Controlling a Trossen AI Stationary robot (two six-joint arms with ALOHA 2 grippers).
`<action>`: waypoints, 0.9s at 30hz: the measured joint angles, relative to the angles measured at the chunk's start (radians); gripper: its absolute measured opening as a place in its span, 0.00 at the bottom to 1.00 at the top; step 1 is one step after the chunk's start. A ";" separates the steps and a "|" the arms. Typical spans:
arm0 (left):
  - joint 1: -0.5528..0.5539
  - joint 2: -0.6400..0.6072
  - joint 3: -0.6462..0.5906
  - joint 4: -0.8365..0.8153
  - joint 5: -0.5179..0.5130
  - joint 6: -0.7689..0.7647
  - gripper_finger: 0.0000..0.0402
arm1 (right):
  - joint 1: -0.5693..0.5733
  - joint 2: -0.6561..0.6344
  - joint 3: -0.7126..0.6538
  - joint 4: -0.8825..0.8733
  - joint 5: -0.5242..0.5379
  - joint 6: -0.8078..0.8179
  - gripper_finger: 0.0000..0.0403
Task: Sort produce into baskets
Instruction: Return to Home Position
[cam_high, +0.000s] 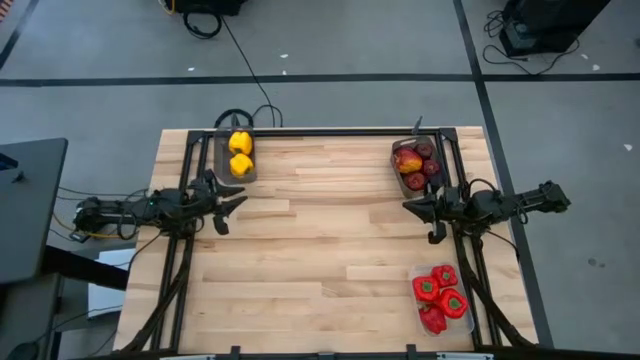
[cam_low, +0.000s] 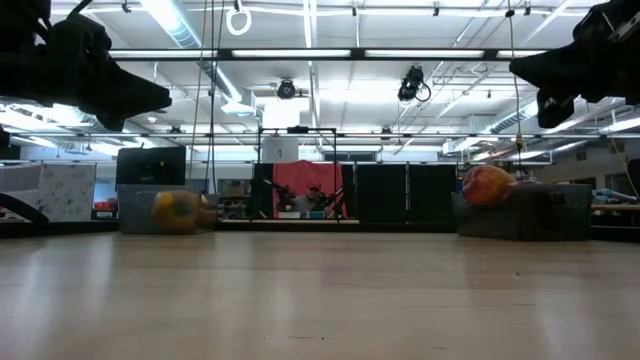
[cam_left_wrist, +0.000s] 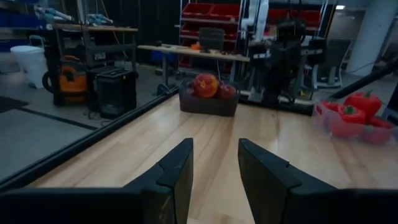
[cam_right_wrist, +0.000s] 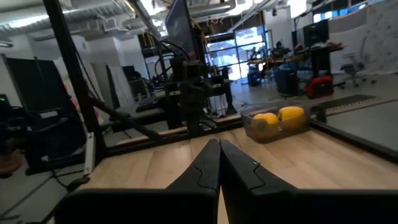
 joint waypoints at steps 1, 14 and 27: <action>0.000 0.001 -0.002 -0.004 0.000 0.000 0.33 | 0.000 0.001 0.000 -0.001 -0.008 0.009 0.04; 0.000 0.000 -0.032 0.039 0.044 0.010 0.33 | 0.000 0.001 0.000 -0.022 -0.015 0.007 0.04; -0.008 0.001 -0.011 -0.002 0.167 0.035 0.33 | 0.000 0.000 0.000 -0.035 0.029 0.039 0.04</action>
